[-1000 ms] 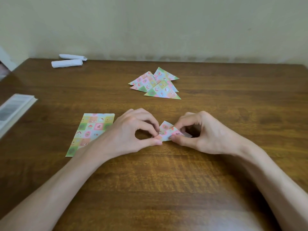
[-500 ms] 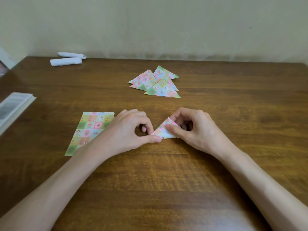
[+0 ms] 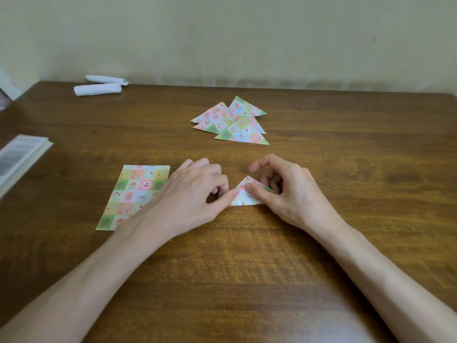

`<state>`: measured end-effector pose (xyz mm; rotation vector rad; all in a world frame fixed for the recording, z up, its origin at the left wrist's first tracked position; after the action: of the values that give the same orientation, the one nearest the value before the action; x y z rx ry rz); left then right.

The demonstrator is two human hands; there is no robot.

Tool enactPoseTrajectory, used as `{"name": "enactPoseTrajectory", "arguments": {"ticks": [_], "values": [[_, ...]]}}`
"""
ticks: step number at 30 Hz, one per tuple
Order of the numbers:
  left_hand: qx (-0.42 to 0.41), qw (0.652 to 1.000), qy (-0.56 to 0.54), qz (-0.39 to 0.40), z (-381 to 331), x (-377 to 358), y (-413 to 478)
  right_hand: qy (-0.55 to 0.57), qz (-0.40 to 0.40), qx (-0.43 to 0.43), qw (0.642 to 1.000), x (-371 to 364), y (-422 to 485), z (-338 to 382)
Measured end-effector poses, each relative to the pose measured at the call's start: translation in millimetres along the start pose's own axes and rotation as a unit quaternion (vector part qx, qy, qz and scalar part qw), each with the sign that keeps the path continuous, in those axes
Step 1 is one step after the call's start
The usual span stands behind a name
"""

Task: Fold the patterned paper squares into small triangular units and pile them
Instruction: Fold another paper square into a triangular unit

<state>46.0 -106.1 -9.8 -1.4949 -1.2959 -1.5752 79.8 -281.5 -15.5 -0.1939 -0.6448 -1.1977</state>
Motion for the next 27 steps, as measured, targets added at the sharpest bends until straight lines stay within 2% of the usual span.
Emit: {"name": "enactPoseTrajectory", "arguments": {"ticks": [7, 27], "values": [[-0.005, 0.999, 0.036, -0.01, -0.4, 0.5, 0.0, -0.048, -0.007, -0.023, 0.999, -1.0, 1.9, -1.1], [-0.004, 0.998, 0.065, -0.006, -1.4, 1.2, 0.6, -0.084, 0.004, -0.064, 0.994, -2.5, 9.2, -1.6]]}}
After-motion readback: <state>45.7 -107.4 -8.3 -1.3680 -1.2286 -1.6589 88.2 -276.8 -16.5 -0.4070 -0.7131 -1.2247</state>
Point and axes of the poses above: each hand's wrist, its own y-axis towards the middle knuckle, its own x-axis out of the back of the hand, z = x × y, the point moved 7 cm from there along y, towards the middle knuckle, and after that the axes turned 11 degrees about y, right-handed, at the moved point
